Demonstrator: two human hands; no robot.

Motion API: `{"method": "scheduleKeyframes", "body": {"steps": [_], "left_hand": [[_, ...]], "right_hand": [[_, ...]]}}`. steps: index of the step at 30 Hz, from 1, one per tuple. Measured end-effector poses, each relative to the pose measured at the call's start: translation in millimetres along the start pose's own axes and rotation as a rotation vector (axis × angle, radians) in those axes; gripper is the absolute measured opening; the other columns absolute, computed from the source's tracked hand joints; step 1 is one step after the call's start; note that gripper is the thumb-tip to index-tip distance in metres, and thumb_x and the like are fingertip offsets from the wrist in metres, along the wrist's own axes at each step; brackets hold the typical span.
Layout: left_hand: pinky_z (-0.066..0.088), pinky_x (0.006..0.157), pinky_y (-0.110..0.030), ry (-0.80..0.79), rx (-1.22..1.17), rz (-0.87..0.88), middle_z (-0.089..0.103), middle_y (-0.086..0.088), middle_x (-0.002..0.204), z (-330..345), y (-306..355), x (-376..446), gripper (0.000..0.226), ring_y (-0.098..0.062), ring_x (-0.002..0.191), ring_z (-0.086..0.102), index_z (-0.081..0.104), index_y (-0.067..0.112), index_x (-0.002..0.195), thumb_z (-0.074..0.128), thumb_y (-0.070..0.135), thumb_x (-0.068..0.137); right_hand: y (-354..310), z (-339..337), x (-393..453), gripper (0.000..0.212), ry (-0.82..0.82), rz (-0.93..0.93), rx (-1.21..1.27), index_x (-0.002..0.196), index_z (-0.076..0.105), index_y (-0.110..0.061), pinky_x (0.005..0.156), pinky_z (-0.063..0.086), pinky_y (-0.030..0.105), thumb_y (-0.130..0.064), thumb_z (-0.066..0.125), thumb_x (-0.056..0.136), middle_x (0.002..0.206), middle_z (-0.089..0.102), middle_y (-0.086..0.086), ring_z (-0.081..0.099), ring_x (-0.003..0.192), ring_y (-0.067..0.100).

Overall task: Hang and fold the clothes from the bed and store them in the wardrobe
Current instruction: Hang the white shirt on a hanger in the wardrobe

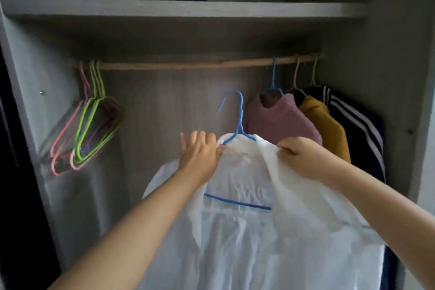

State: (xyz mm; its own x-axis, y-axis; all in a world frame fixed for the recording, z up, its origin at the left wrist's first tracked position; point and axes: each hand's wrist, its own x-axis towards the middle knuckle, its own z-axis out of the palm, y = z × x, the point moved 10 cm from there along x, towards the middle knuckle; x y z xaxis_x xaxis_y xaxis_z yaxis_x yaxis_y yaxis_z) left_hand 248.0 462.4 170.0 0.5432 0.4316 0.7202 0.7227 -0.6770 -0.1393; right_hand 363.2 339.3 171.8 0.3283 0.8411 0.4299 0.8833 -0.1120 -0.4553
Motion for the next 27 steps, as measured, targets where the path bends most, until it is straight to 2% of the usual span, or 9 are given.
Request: {"method": "scheduleKeyframes", "body": {"steps": [2,4,6,9,11,13,17,22,27], "left_hand": [[0.03,0.101,-0.058,-0.042,0.028,-0.033,0.054,-0.015,0.119,5.3,-2.0,32.5,0.066,-0.03,0.122,0.047,0.054,0.005,0.116,0.021,0.054,0.087],[0.007,0.112,-0.05,-0.048,0.03,-0.069,0.031,-0.012,0.144,8.0,-16.1,71.6,0.059,-0.025,0.141,0.014,0.033,0.007,0.137,0.026,0.049,0.095],[0.003,0.113,-0.046,-0.03,0.052,-0.121,0.025,-0.015,0.147,2.6,-32.4,106.7,0.053,-0.027,0.142,0.007,0.029,0.004,0.139,0.034,0.037,0.098],[0.008,0.113,-0.043,-0.008,0.107,-0.166,0.027,-0.019,0.146,4.0,-49.7,153.8,0.051,-0.03,0.14,0.012,0.031,0.0,0.138,0.038,0.03,0.098],[0.017,0.111,-0.04,-0.016,0.127,-0.173,0.032,-0.019,0.143,9.6,-57.2,179.9,0.049,-0.031,0.136,0.022,0.034,-0.001,0.136,0.039,0.03,0.097],[0.021,0.11,-0.038,-0.023,0.104,-0.178,0.027,-0.018,0.147,19.4,-65.0,205.7,0.052,-0.031,0.137,0.021,0.03,-0.001,0.139,0.04,0.03,0.097],[0.005,0.115,-0.039,-0.016,0.079,-0.152,0.008,-0.014,0.155,38.7,-73.3,244.6,0.062,-0.027,0.143,0.0,0.012,0.001,0.146,0.04,0.026,0.096],[0.013,0.112,-0.038,0.095,0.085,-0.111,0.025,-0.02,0.146,45.8,-80.6,264.0,0.064,-0.031,0.136,0.022,0.021,0.0,0.142,0.051,0.021,0.09],[0.009,0.113,-0.035,0.138,0.122,-0.012,0.025,-0.017,0.146,51.1,-83.7,262.3,0.073,-0.03,0.136,0.021,0.019,0.001,0.143,0.058,0.018,0.084]], "right_hand": [[5.5,-17.9,29.7,0.025,0.054,0.049,-0.051,0.103,0.063,0.004,0.067,0.031,0.022,-0.007,0.043,0.094,0.097,0.06,0.015,0.052,0.092,0.027],[12.5,-33.9,60.2,0.027,0.102,0.131,-0.079,0.106,0.06,0.006,0.066,0.034,0.026,-0.008,0.039,0.094,0.095,0.057,0.016,0.048,0.085,0.025],[16.7,-47.5,87.8,0.027,0.178,0.176,-0.096,0.102,0.061,0.006,0.068,0.035,0.028,-0.006,0.04,0.092,0.1,0.059,0.021,0.051,0.09,0.03],[26.9,-64.8,125.1,0.015,0.296,0.222,-0.045,0.083,0.056,0.002,0.059,0.034,0.027,-0.001,0.041,0.086,0.072,0.051,0.014,0.05,0.079,0.028],[35.6,-69.0,147.5,0.018,0.32,0.262,-0.027,0.091,0.058,0.001,0.061,0.035,0.027,-0.002,0.041,0.087,0.069,0.046,0.01,0.048,0.078,0.027],[44.5,-69.8,169.1,0.024,0.339,0.289,-0.019,0.104,0.058,0.002,0.061,0.035,0.028,-0.005,0.04,0.09,0.075,0.047,0.011,0.047,0.079,0.027],[58.8,-61.0,197.4,0.028,0.369,0.323,-0.015,0.113,0.055,0.0,0.069,0.037,0.03,-0.008,0.04,0.091,0.092,0.05,0.012,0.047,0.084,0.026],[58.8,-32.5,217.2,0.031,0.303,0.35,-0.123,0.121,0.052,0.001,0.087,0.04,0.032,-0.011,0.041,0.094,0.121,0.055,0.016,0.05,0.114,0.033],[47.9,-5.0,222.8,0.032,0.273,0.338,-0.24,0.119,0.051,0.007,0.091,0.039,0.032,-0.008,0.038,0.094,0.124,0.054,0.022,0.05,0.117,0.033]]}}
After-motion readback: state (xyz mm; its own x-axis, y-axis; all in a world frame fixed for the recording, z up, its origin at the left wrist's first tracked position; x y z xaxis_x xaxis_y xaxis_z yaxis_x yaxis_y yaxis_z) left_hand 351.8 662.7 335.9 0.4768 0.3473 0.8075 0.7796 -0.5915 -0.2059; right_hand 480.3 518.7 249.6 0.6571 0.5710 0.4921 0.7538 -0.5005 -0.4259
